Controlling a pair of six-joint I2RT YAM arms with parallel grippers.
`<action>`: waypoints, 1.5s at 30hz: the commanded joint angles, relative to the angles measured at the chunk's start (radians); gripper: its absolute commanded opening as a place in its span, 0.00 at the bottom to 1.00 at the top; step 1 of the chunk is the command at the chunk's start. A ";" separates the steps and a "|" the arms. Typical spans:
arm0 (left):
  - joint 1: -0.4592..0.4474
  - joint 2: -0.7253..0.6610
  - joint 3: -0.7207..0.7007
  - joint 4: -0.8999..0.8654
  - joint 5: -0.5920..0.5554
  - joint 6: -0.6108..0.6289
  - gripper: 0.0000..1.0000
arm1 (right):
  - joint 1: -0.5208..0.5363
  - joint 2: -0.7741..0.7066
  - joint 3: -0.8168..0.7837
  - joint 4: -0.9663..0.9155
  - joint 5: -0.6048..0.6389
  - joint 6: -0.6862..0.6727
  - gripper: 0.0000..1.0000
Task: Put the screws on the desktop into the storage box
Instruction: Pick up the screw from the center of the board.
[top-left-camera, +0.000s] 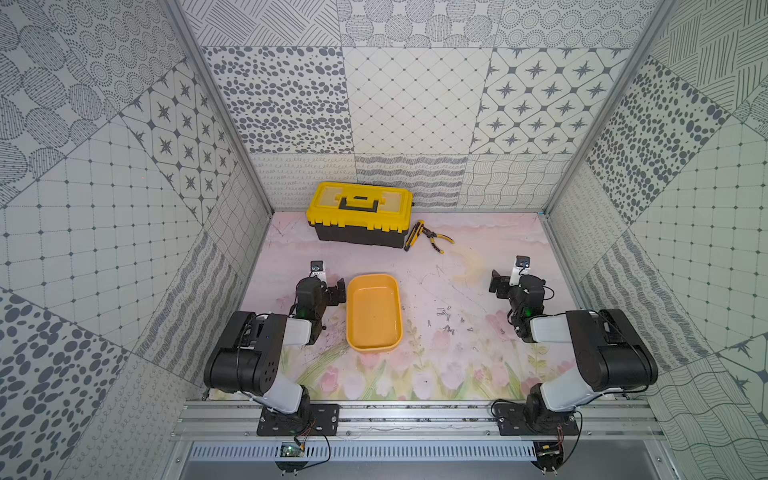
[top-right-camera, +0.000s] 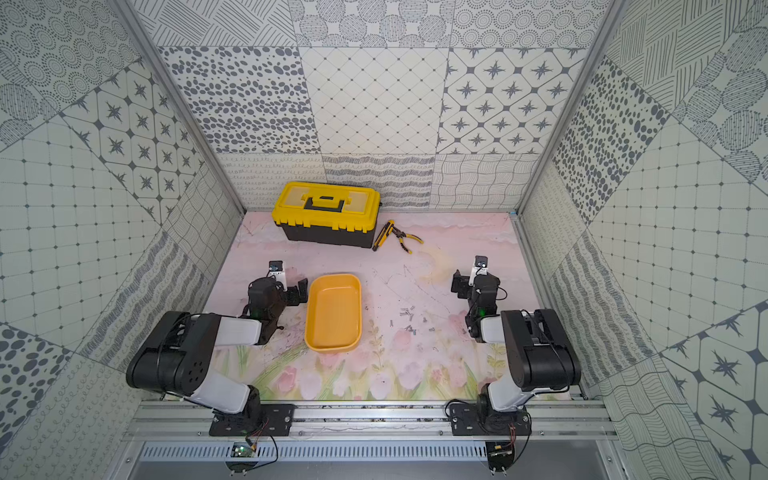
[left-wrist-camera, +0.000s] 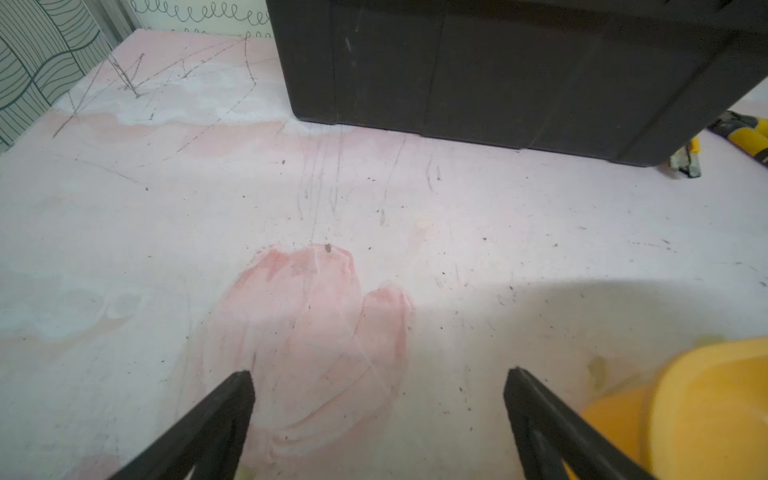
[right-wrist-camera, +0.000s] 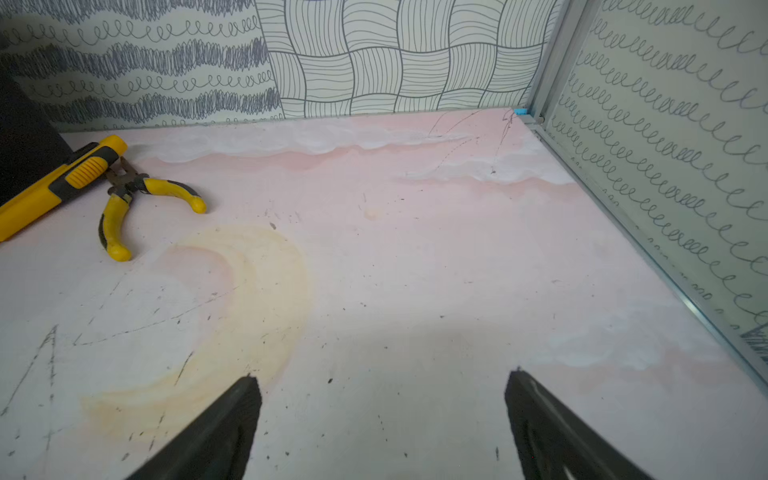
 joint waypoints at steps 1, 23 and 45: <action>0.010 0.002 0.009 0.039 0.012 -0.008 0.99 | 0.005 -0.008 0.012 0.031 -0.012 -0.008 0.97; 0.009 0.002 0.009 0.040 0.014 -0.011 0.99 | 0.005 -0.009 0.013 0.031 -0.012 -0.006 0.97; 0.131 -0.511 0.502 -1.369 0.472 -0.524 0.96 | 0.050 -0.380 0.485 -1.356 -0.091 0.424 0.93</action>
